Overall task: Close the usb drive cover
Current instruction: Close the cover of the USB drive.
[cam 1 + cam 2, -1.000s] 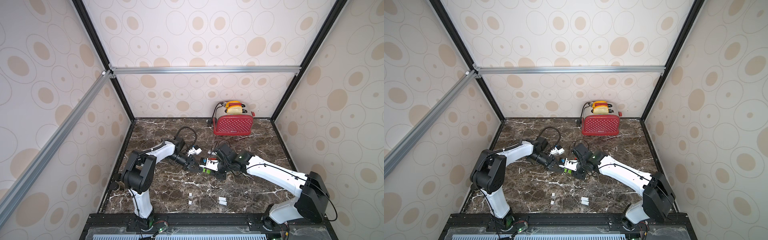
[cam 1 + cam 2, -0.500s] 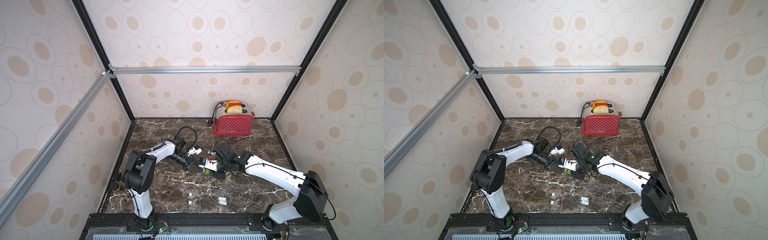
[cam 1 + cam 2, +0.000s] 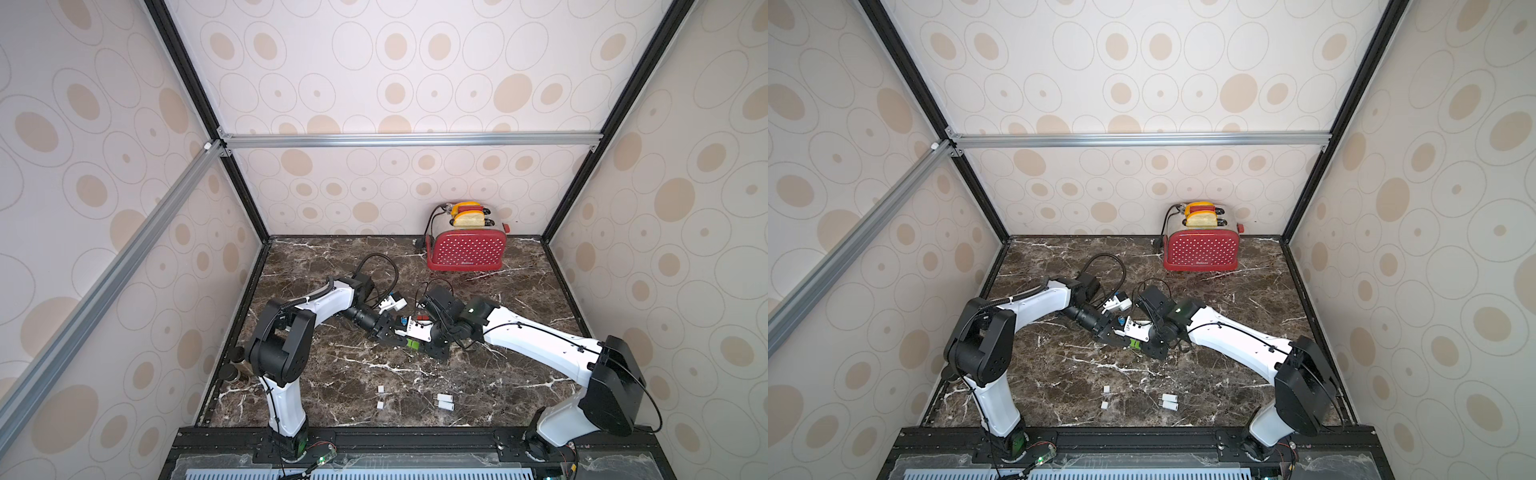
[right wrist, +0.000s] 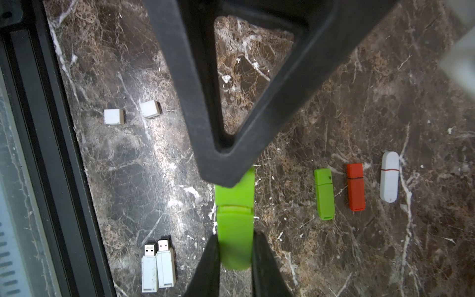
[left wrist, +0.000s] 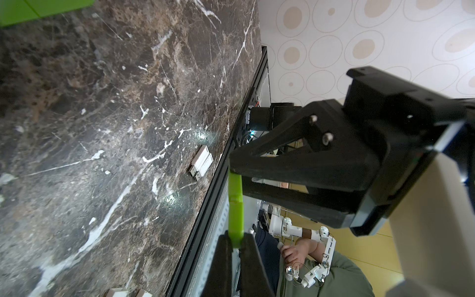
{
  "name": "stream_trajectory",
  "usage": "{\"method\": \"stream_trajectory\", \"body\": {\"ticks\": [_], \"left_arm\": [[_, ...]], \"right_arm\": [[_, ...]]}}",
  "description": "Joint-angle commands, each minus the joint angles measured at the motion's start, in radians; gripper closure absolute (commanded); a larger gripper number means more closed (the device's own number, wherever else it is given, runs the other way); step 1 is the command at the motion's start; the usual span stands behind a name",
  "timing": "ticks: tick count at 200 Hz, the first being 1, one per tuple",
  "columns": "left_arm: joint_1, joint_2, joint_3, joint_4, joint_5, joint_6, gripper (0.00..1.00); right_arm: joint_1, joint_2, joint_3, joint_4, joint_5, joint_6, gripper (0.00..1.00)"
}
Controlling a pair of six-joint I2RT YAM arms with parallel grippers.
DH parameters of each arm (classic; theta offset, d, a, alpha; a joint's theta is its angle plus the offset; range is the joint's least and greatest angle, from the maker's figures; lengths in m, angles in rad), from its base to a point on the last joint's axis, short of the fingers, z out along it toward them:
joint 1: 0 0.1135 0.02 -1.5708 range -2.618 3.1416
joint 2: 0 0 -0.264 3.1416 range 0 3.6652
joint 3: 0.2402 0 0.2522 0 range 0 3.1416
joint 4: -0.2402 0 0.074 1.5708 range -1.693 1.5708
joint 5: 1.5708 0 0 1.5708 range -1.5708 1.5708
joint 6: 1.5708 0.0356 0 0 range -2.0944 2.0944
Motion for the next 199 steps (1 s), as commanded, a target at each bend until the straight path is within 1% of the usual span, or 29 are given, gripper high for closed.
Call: {"method": "stream_trajectory", "body": {"ticks": [1,23,89,119,152,176,199], "left_arm": [[-0.025,0.014,0.032,-0.022,0.014,0.033,1.0],[-0.03,0.016,0.033,-0.019,0.021,0.027,1.0],[-0.066,0.024,0.032,-0.013,0.059,0.022,1.0],[-0.068,0.028,0.029,-0.01,0.064,0.02,1.0],[-0.069,0.023,0.029,-0.003,0.064,0.015,0.99],[-0.068,0.006,0.025,0.0,0.055,0.016,0.92],[-0.059,-0.02,0.022,0.002,0.024,0.019,0.76]], "right_arm": [[0.015,0.013,0.05,0.092,-0.009,0.028,0.9],[0.022,0.023,0.066,0.096,0.001,0.05,0.9],[0.04,0.008,0.051,0.236,-0.007,0.07,0.93],[0.041,-0.008,0.029,0.302,-0.004,0.064,0.93],[0.04,-0.01,0.025,0.302,0.013,0.049,0.93],[0.037,-0.016,-0.002,0.282,0.031,0.015,0.93],[0.029,-0.023,-0.023,0.234,0.043,-0.026,0.93]]}}
